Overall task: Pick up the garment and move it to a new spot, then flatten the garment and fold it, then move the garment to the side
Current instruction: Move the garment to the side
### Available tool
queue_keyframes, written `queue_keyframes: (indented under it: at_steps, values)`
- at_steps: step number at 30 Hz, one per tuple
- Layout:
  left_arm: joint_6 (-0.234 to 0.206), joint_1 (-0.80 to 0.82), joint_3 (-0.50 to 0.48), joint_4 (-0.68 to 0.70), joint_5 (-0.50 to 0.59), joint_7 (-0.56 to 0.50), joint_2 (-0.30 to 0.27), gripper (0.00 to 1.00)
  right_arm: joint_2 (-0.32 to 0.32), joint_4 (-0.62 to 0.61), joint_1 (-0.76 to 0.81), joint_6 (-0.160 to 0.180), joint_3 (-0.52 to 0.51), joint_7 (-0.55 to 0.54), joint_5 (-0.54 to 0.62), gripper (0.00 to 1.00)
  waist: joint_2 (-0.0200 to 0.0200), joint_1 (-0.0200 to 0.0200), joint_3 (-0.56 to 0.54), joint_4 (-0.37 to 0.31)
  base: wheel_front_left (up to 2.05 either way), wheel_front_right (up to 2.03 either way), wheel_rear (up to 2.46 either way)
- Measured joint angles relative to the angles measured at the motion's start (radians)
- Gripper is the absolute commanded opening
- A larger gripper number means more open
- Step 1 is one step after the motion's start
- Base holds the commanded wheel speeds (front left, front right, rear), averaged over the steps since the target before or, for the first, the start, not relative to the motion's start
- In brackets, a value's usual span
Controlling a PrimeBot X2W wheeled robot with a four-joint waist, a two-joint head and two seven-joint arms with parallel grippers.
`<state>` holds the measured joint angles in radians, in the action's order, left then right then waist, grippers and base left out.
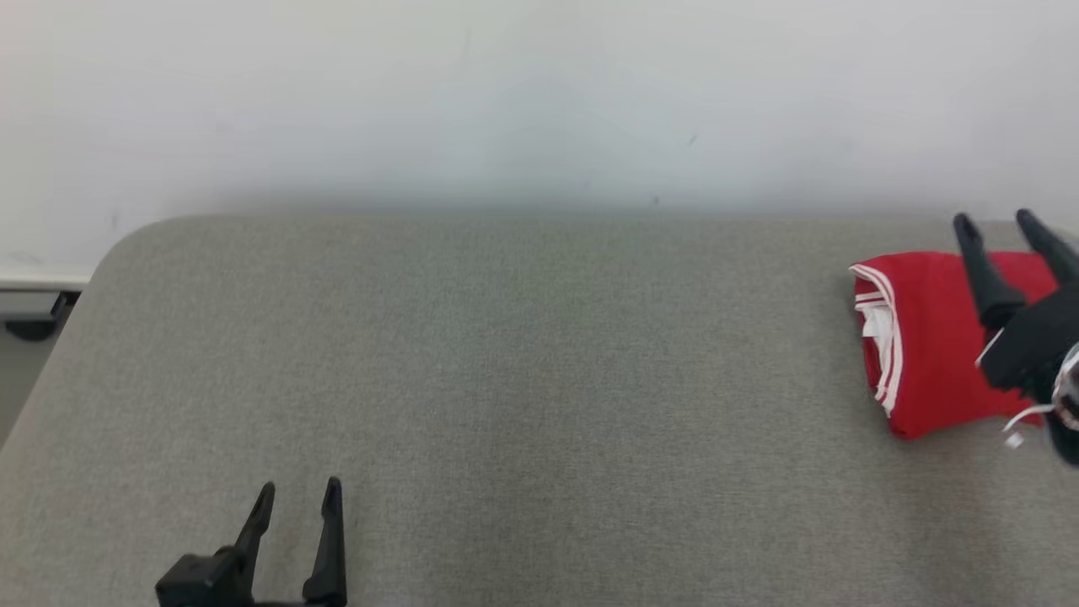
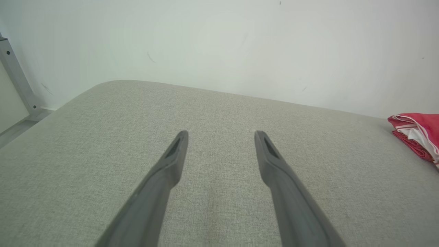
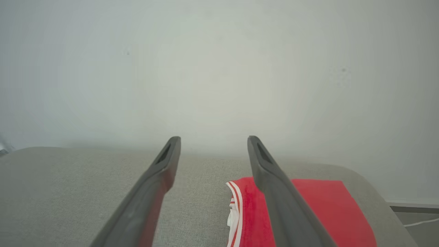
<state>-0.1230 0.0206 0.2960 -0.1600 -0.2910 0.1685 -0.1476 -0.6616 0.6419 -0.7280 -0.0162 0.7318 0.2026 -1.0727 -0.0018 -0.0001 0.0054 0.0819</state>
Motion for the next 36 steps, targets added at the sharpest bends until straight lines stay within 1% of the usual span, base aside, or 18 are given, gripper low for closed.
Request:
queue_keyframes:
  at_steps: [1, 2, 8, 9, 16, 20, 24, 27, 32, 36]
  values:
    - [0.0, -0.012, -0.004, 0.004, 0.0, 0.001, -0.002, 1.0, 0.005, -0.018, 0.016, 0.006, 0.003, 0.019, 0.005, 1.0, 0.0, 0.0, -0.009, -0.005, 0.0, 0.0, 0.0]
    - [0.0, -0.023, -0.006, 0.008, 0.0, 0.001, -0.004, 1.0, 0.006, -0.035, 0.033, 0.021, 0.009, 0.033, 0.016, 1.0, -0.0001, 0.0, -0.016, -0.011, 0.0, 0.0, 0.0]
    - [0.0, -0.042, -0.026, 0.031, 0.0, 0.008, -0.008, 1.0, 0.011, -0.135, 0.168, 0.091, -0.013, 0.045, 0.017, 1.0, 0.0, 0.0, -0.053, -0.039, 0.0, 0.0, 0.0]
    - [0.0, -0.047, -0.029, 0.034, 0.0, 0.008, -0.008, 1.0, 0.015, -0.15, 0.188, 0.097, -0.016, 0.045, 0.017, 1.0, -0.0001, 0.0, -0.058, -0.043, 0.0, 0.0, 0.0]
    - [-0.001, -0.085, -0.052, 0.044, 0.004, 0.008, -0.019, 1.0, 0.03, -0.243, 0.307, 0.123, -0.033, 0.046, 0.023, 1.0, -0.0001, 0.0, -0.085, -0.062, 0.0, 0.0, 0.0]
    - [-0.001, -0.107, -0.058, 0.047, 0.009, 0.008, -0.021, 1.0, 0.031, -0.292, 0.382, 0.14, -0.07, 0.048, 0.04, 1.0, 0.0, 0.0, -0.096, -0.071, 0.0, 0.0, 0.0]
    - [-0.001, -0.129, -0.056, 0.074, 0.018, 0.008, -0.01, 1.0, 0.034, -0.343, 0.447, 0.141, -0.134, 0.049, 0.052, 1.0, 0.0, 0.0, -0.102, -0.079, 0.0, 0.0, 0.0]
    - [-0.001, -0.135, -0.061, 0.082, 0.019, 0.007, -0.009, 1.0, 0.037, -0.355, 0.501, 0.141, -0.189, 0.049, 0.083, 1.0, 0.0, 0.0, -0.102, -0.081, 0.0, 0.0, 0.0]
    - [-0.001, -0.139, -0.076, 0.089, 0.023, 0.002, -0.009, 1.0, 0.089, -0.325, 0.606, 0.141, -0.307, 0.049, 0.168, 1.0, 0.0, 0.0, -0.104, -0.086, 0.0, 0.0, 0.0]
    - [-0.001, -0.145, -0.1, 0.1, 0.029, 0.001, -0.009, 1.0, 0.125, -0.332, 0.658, 0.141, -0.356, 0.05, 0.226, 1.0, 0.0, 0.0001, -0.102, -0.096, 0.0, 0.0, 0.0]
